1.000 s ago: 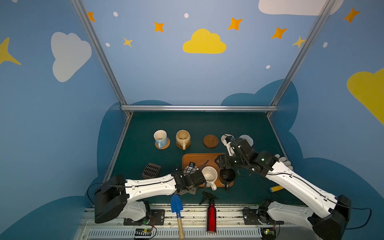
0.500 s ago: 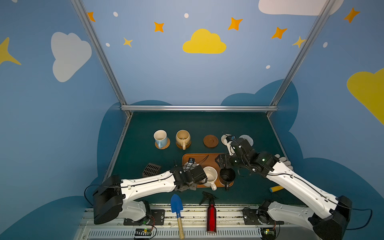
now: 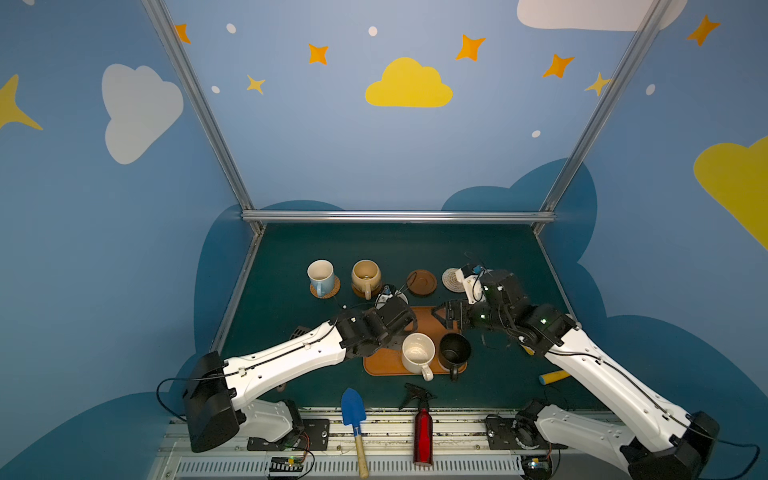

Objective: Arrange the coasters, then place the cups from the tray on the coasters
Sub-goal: 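Carry the lavender mug toward the empty coaster with the left gripper while the right hovers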

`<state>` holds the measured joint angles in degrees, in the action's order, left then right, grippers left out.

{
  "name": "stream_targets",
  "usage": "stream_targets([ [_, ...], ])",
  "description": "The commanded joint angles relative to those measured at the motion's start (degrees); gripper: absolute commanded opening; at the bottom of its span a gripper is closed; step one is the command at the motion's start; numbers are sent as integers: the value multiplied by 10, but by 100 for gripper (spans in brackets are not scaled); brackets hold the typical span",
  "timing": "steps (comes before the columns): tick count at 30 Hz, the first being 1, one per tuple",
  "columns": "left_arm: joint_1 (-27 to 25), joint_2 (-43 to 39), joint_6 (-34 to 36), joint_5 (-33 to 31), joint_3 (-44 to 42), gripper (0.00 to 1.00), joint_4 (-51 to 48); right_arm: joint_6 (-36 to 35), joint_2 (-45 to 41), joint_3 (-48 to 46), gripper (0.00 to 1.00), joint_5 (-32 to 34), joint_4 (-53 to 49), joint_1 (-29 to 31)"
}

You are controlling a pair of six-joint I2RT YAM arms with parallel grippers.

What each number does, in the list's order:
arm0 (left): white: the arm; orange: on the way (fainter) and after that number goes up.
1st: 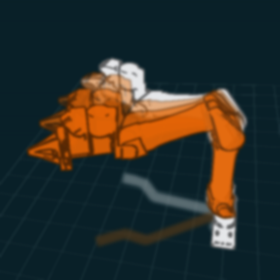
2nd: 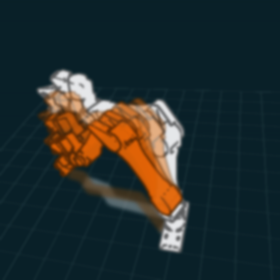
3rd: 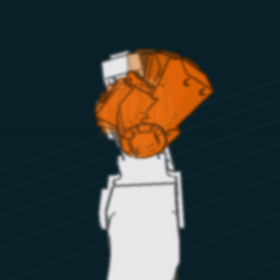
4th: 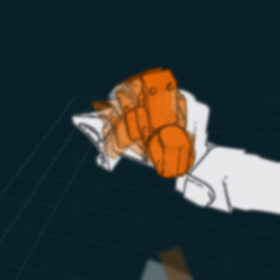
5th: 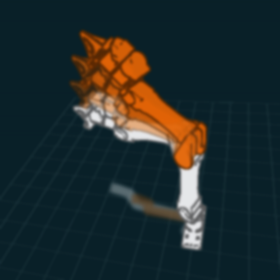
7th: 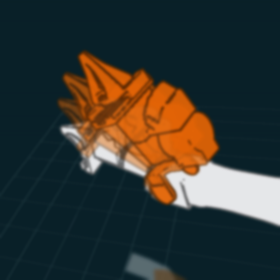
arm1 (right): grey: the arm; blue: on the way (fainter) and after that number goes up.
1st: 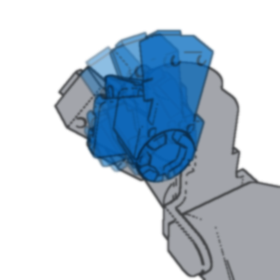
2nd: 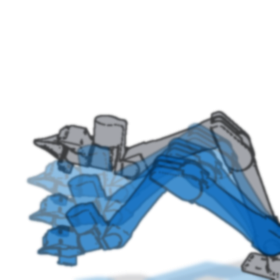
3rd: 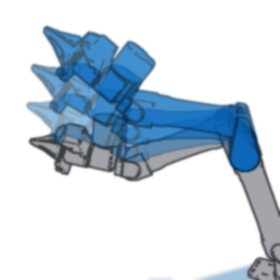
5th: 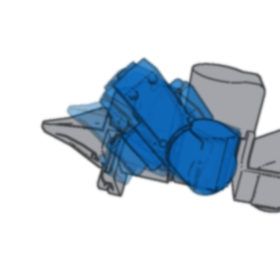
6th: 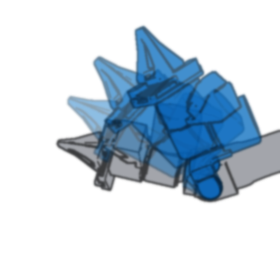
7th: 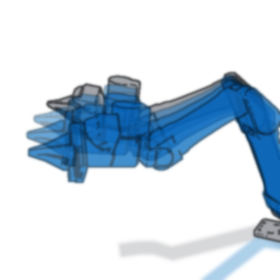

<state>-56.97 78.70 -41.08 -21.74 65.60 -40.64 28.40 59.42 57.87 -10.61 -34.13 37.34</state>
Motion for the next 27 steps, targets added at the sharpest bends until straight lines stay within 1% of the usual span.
stream_targets([
  [1, 20, 24, 51, 9, 45, 3, 36, 9, -11, -7, 92, -58, 30, -29],
  [4, 39, 57, 74, 24, 87, 3, 36, 9, -6, 3, 92, -46, 19, -51],
  [9, 73, 122, 82, 23, 168, 3, 14, 22, 11, 27, 91, 12, -19, -77],
  [12, 83, 165, 80, 16, 214, 3, 10, 26, 29, 44, 91, 14, -25, -86],
  [17, 99, 240, 75, 44, 280, 3, 19, 13, 50, 65, 92, 6, -18, -96],
  [22, 114, 312, 65, 56, 334, 3, 30, -4, 63, 70, 91, -11, -14, -132],
  [27, 118, 388, 59, 50, 404, 3, 7, -23, 69, 66, 91, -5, -22, -155],
])
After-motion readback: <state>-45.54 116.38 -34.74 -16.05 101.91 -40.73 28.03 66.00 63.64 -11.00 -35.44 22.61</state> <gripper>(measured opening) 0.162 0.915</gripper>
